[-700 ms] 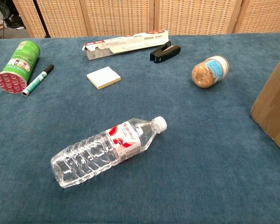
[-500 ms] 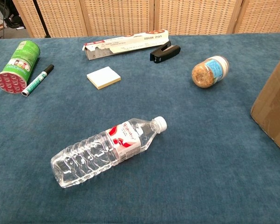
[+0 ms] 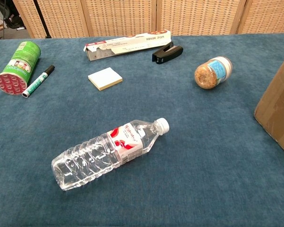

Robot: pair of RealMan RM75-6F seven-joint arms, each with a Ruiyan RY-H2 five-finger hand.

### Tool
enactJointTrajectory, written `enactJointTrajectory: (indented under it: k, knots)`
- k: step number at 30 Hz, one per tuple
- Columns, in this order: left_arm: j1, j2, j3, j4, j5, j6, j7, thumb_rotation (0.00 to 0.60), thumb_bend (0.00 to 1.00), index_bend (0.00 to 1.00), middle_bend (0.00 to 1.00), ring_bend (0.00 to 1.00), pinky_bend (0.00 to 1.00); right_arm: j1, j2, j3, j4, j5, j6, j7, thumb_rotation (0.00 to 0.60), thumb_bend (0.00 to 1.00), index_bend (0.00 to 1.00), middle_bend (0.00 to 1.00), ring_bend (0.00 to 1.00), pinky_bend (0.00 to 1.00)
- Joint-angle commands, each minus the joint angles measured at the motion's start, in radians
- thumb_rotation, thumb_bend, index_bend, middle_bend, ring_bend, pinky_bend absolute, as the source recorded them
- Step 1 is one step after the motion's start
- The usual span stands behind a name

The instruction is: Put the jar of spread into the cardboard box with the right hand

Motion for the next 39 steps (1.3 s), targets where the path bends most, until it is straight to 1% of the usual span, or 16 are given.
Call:
enactJointTrajectory:
  k: [1,3,4,6,7,8,10,13,15,18,21,27,30,34,36,39]
  knots:
    - [-0.005,0.011,-0.011,-0.027,-0.023,-0.008,0.017,0.6,0.0,0.0,0.0,0.0,0.0,0.162,0.167,0.131,-0.16,0.2,-0.229,-0.163,0.6,0.0,0.0,0.0,0.0,0.0]
    - [-0.006,0.013,-0.014,-0.031,-0.033,-0.012,0.023,0.6,0.0,0.0,0.0,0.0,0.0,0.239,0.218,0.177,-0.204,0.311,-0.338,-0.219,0.6,0.0,0.0,0.0,0.0,0.0]
    - [-0.007,0.013,-0.016,-0.032,-0.039,-0.015,0.027,0.6,0.0,0.0,0.0,0.0,0.0,0.292,0.245,0.202,-0.221,0.393,-0.402,-0.265,0.6,0.0,0.0,0.0,0.0,0.0]
    - [-0.009,0.014,-0.02,-0.035,-0.052,-0.022,0.031,0.6,0.0,0.0,0.0,0.0,0.0,0.407,0.263,0.237,-0.221,0.536,-0.521,-0.353,0.6,0.0,0.0,0.0,0.0,0.0]
    - [-0.011,0.015,-0.022,-0.036,-0.057,-0.025,0.031,0.6,0.0,0.0,0.0,0.0,0.0,0.457,0.262,0.243,-0.215,0.598,-0.565,-0.393,0.6,0.0,0.0,0.0,0.0,0.0]
    - [-0.011,0.015,-0.023,-0.036,-0.062,-0.027,0.032,0.6,0.0,0.0,0.0,0.0,0.0,0.507,0.256,0.244,-0.204,0.651,-0.604,-0.436,0.6,0.0,0.0,0.0,0.0,0.0]
    - [-0.013,0.015,-0.027,-0.037,-0.073,-0.031,0.035,0.6,0.0,0.0,0.0,0.0,0.0,0.618,0.217,0.225,-0.159,0.754,-0.674,-0.535,0.6,0.0,0.0,0.0,0.0,0.0]
    - [-0.014,0.014,-0.031,-0.038,-0.084,-0.034,0.038,0.6,0.0,0.0,0.0,0.0,0.0,0.719,0.159,0.192,-0.11,0.851,-0.714,-0.617,0.6,0.0,0.0,0.0,0.0,0.0]
    - [-0.016,0.013,-0.034,-0.036,-0.096,-0.04,0.04,0.6,0.0,0.0,0.0,0.0,0.0,0.812,0.074,0.157,-0.036,0.906,-0.763,-0.662,0.6,0.0,0.0,0.0,0.0,0.0]
    - [-0.02,0.012,-0.041,-0.036,-0.113,-0.049,0.044,0.6,0.0,0.0,0.0,0.0,0.0,0.885,-0.035,0.121,0.067,0.909,-0.811,-0.66,0.6,0.0,0.0,0.0,0.0,0.0]
    - [-0.024,0.011,-0.046,-0.036,-0.131,-0.059,0.048,0.6,0.0,0.0,0.0,0.0,0.0,0.929,-0.134,0.088,0.169,0.889,-0.856,-0.63,0.6,0.0,0.0,0.0,0.0,0.01]
    - [-0.032,0.009,-0.057,-0.036,-0.165,-0.076,0.06,0.6,0.0,0.0,0.0,0.0,0.0,1.0,-0.288,0.012,0.349,0.875,-0.906,-0.62,0.6,0.0,0.0,0.0,0.0,0.03]
    - [-0.035,0.008,-0.062,-0.036,-0.179,-0.084,0.064,0.6,0.0,0.0,0.0,0.0,0.0,1.029,-0.344,-0.03,0.428,0.882,-0.921,-0.635,0.6,0.0,0.0,0.0,0.0,0.03]
    - [-0.04,0.008,-0.067,-0.036,-0.194,-0.092,0.068,0.6,0.0,0.0,0.0,0.0,0.0,1.062,-0.395,-0.084,0.508,0.931,-0.948,-0.664,0.6,0.0,0.0,0.0,0.0,0.03]
    - [-0.042,0.007,-0.069,-0.035,-0.201,-0.097,0.07,0.6,0.0,0.0,0.0,0.0,0.0,1.082,-0.406,-0.117,0.527,0.959,-0.957,-0.693,0.6,0.0,0.0,0.0,0.0,0.03]
    - [-0.048,0.006,-0.071,-0.033,-0.216,-0.111,0.075,0.6,0.0,0.0,0.0,0.0,0.0,1.127,-0.402,-0.187,0.501,1.051,-0.946,-0.779,0.6,0.0,0.0,0.0,0.0,0.03]
